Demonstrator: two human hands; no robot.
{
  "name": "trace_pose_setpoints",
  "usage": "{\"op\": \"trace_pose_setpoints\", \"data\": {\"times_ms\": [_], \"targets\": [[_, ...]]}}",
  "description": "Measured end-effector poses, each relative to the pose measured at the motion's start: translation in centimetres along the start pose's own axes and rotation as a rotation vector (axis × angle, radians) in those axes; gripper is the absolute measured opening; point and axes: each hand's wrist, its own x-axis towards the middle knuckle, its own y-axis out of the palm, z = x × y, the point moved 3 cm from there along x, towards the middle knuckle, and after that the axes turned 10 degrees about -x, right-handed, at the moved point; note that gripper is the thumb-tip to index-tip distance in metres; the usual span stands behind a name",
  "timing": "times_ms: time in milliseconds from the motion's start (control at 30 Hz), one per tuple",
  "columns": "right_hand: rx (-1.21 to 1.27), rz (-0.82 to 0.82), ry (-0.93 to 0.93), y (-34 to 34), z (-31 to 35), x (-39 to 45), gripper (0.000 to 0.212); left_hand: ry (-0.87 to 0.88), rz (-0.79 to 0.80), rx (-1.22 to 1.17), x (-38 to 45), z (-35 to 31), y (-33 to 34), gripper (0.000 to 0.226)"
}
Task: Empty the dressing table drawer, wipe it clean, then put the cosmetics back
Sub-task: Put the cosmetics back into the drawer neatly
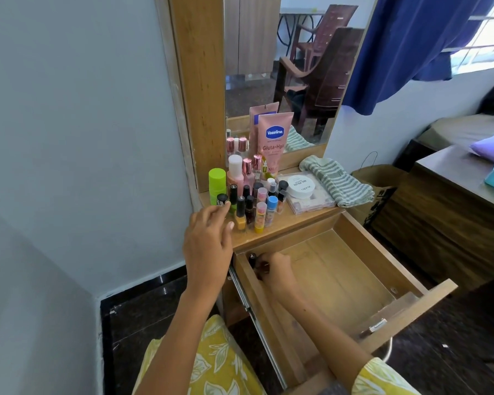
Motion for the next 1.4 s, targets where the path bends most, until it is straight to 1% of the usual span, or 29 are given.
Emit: {"op": "trace_pose_setpoints", "data": {"times_ms": [67, 167, 267, 367, 467, 567, 733, 867, 900, 967, 1033, 1067, 1133, 1200, 1267, 1333, 1400], "targets": [[-0.054, 0.024, -0.055, -0.1, -0.1, 0.0, 0.018, 0.016, -0.003, 0.025, 0.2, 0.1, 0.2, 0.041], [-0.106, 0.039, -0.056, -0.2, -0.9, -0.1, 0.023, 0.054, 0.013, 0.092, 0.7, 0.0, 0.7, 0.046], [-0.12, -0.018, -0.033, -0.9, -1.2, -0.2, 0.03, 0.074, 0.031, 0.167, 1.4, -0.1, 1.3, 0.048], [-0.103, -0.113, -0.068, -2.2, -0.9, -1.0, 0.03, 0.08, 0.029, 0.182, 1.9, -0.1, 1.7, 0.043], [-0.073, -0.189, -0.086, -3.2, -0.6, -1.8, 0.026, 0.064, -0.004, 0.141, 2.4, -0.2, 1.8, 0.039], [-0.041, -0.229, -0.117, -4.0, -0.2, -2.1, 0.019, 0.061, -0.042, 0.09, 2.9, -0.4, 2.1, 0.034], [0.015, -0.289, -0.124, -4.9, 0.4, -2.3, 0.015, 0.037, -0.05, 0.036, 3.4, -0.5, 2.6, 0.021], [0.094, -0.373, -0.161, -5.9, 1.2, -2.7, 0.008, 0.019, -0.071, -0.01, 2.3, -0.7, 1.9, 0.018], [0.132, -0.389, -0.179, -6.1, 1.6, -2.8, 0.01, 0.022, -0.076, -0.018, 1.7, -0.9, 1.6, 0.018], [0.194, -0.405, -0.242, -6.5, 2.3, -3.1, 0.021, 0.046, -0.072, -0.038, 0.4, -1.8, 1.1, 0.018], [0.204, -0.41, -0.299, -6.7, 3.1, -3.2, 0.032, 0.079, -0.041, -0.056, -0.9, -2.9, 0.9, 0.018], [0.193, -0.422, -0.317, -6.7, 3.3, -3.3, 0.032, 0.088, -0.018, -0.067, -1.5, -3.4, 1.0, 0.018], [0.164, -0.451, -0.332, -6.6, 3.4, -3.4, 0.025, 0.079, 0.028, -0.097, -2.4, -4.1, 1.3, 0.017], [0.143, -0.449, -0.317, -6.4, 3.0, -3.5, 0.017, 0.068, 0.07, -0.11, -3.1, -4.2, 1.8, 0.017], [0.103, -0.407, -0.255, -6.2, 2.1, -3.4, 0.013, 0.053, 0.115, -0.106, -3.4, -3.9, 2.3, 0.021], [0.037, -0.302, -0.134, -5.9, 1.0, -2.9, 0.013, 0.013, 0.125, -0.097, -3.3, -3.3, 2.2, 0.028], [-0.043, -0.208, 0.002, -5.2, -0.4, -2.2, 0.017, -0.039, 0.069, -0.073, -2.8, -2.2, 1.5, 0.03]]}}
